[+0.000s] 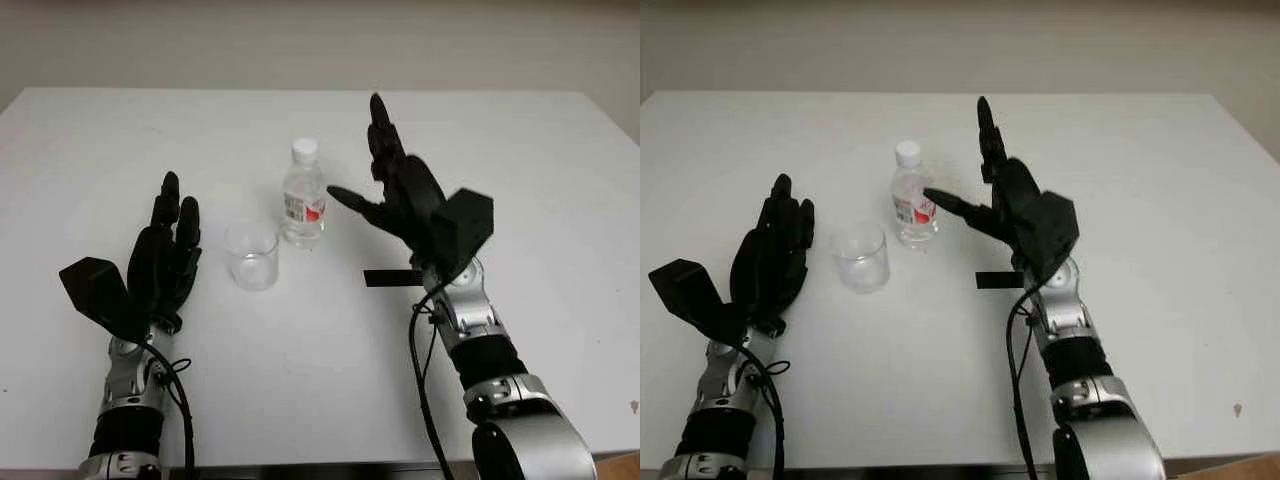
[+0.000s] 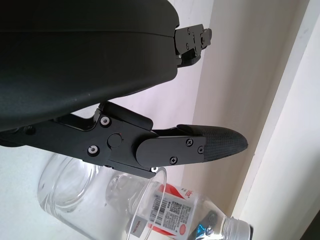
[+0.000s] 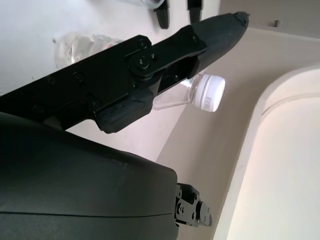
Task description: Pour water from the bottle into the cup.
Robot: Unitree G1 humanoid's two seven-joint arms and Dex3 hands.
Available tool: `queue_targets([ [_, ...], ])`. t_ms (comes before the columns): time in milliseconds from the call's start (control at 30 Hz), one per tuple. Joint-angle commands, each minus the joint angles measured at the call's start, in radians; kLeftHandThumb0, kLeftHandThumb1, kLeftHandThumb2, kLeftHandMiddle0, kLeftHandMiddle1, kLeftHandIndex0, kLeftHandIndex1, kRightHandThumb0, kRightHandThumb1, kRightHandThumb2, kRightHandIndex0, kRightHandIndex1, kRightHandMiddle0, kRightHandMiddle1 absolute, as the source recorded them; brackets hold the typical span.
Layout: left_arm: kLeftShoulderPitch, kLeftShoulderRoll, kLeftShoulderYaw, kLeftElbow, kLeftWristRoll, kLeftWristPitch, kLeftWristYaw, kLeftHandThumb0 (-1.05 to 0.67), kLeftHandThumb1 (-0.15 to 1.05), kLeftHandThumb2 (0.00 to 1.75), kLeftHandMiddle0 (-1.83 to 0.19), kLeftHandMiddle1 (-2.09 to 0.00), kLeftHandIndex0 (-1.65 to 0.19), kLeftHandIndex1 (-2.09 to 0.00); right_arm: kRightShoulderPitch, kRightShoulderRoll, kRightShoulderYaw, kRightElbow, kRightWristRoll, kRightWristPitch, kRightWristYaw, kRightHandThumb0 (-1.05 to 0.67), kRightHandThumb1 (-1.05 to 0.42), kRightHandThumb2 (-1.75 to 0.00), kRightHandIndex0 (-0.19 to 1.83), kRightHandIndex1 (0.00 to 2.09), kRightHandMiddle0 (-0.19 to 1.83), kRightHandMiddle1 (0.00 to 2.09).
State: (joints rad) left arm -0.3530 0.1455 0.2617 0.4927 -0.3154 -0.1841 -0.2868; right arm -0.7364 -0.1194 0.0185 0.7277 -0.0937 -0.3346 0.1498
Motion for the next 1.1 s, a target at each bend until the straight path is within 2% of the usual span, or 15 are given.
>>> queue_targets([
  [0, 0.004, -0.002, 0.001, -0.001, 0.0, 0.002, -0.002, -0.71, 1.05, 0.42, 0.14, -0.05, 0.15, -0.05, -0.048, -0.01, 0.01, 0.053, -0.02, -0.028, -0.018, -1.05, -0.95, -0.06, -0.19, 0.0, -0.19, 0.0],
  [333, 0.003, 0.001, 0.0, 0.0, 0.006, 0.002, 0.003, -0.71, 1.05, 0.42, 0.13, -0.05, 0.14, -0.05, -0.16, 0.013, 0.031, 0.25, -0.041, -0.075, -0.033, -1.03, -0.92, -0.05, -0.19, 0.0, -0.19, 0.0],
  [1067, 0.003, -0.006, -0.001, 0.0, 0.004, -0.005, 0.005, -0.71, 1.05, 0.41, 0.14, -0.05, 0.14, -0.05, -0.212, 0.063, 0.044, 0.428, -0.05, -0.077, -0.015, -1.0, -0.92, -0.05, -0.19, 0.0, -0.19, 0.0],
])
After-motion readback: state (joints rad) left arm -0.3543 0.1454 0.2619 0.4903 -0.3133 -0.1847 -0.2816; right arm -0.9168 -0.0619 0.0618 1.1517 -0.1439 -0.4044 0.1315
